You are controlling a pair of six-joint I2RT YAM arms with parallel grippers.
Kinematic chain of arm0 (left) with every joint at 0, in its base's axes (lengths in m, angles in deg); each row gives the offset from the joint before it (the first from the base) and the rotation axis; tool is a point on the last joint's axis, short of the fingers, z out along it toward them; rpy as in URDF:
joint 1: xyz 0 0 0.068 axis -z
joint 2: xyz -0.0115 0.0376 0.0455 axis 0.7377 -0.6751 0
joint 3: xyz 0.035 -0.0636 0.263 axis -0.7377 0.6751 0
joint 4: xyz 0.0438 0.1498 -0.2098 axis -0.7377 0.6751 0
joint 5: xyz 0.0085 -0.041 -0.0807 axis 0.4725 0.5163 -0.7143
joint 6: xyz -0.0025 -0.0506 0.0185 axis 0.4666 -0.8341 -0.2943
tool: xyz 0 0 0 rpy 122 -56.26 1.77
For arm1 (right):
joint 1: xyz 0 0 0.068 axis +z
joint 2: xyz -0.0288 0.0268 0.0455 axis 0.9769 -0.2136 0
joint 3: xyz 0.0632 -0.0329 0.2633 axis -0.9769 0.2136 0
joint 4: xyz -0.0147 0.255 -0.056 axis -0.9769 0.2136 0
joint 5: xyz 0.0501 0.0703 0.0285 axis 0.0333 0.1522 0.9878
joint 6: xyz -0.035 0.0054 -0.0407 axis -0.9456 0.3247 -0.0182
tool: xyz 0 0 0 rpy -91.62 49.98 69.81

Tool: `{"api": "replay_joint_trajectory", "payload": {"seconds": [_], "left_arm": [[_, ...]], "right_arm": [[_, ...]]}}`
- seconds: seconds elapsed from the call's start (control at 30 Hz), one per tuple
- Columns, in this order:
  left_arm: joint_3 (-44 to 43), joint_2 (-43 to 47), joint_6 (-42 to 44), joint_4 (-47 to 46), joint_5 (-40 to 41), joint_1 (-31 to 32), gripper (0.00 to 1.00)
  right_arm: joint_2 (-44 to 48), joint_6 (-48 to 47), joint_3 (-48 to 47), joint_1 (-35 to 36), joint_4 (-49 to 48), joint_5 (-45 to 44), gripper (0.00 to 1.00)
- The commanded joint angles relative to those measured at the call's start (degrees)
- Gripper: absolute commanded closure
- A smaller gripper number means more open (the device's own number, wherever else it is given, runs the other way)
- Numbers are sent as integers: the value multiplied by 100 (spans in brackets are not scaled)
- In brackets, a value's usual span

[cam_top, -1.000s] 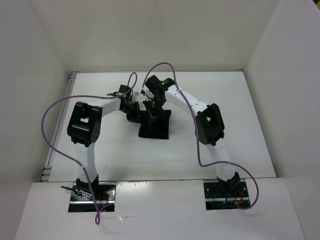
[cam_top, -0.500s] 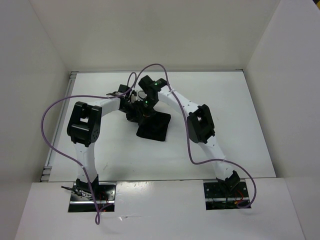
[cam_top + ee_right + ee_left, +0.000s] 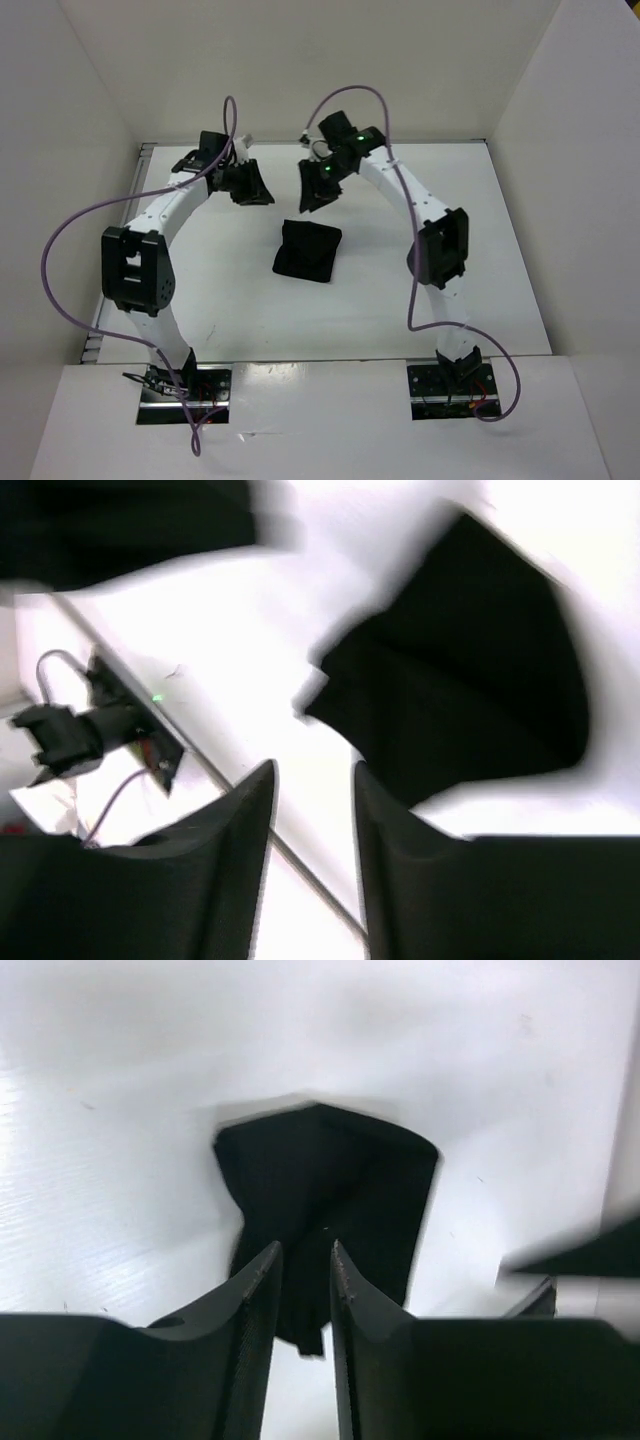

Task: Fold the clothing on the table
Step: Fold the skirt

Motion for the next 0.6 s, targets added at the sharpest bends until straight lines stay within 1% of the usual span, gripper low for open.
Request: {"api": "replay_joint_trajectory", "payload": {"seconds": [0.0,0.03,0.07,0.13,0.17,0.2,0.27,0.3,0.33,0.37,0.4,0.57], "left_arm": [[-138,597,588,572,-753,135,69],[-59,772,589,572,-840,214,76],[38,843,641,572,-980,336,80],[398,949,642,572,-1367,338,87],[521,1028,694,572,-1638,407,94],[635,1029,694,572,-1728,408,96],[917,1029,861,572,-1729,469,98],[979,1029,861,625,-1677,522,99],[979,820,940,625,-1676,522,100],[1057,722,941,625,-1676,583,100],[1058,625,993,625,-1676,645,100],[1172,-51,993,257,-1623,698,100]], "right_arm": [[848,16,1082,-458,55,-770,62],[1084,16,1354,-510,-67,-772,66],[1200,68,1879,-589,-121,-824,71],[1384,68,2304,-590,-235,-824,72],[1533,121,2671,-590,-235,-885,72],[1587,121,2840,-590,-235,-886,74],[1675,121,3331,-590,-305,-947,76],[1736,182,3482,-590,-367,-947,79],[1737,183,3727,-590,-367,-878,80],[1737,235,3817,-590,-446,-816,80],[1737,235,3896,-590,-533,-755,83],[1667,350,4161,-590,-841,-588,84]]}}
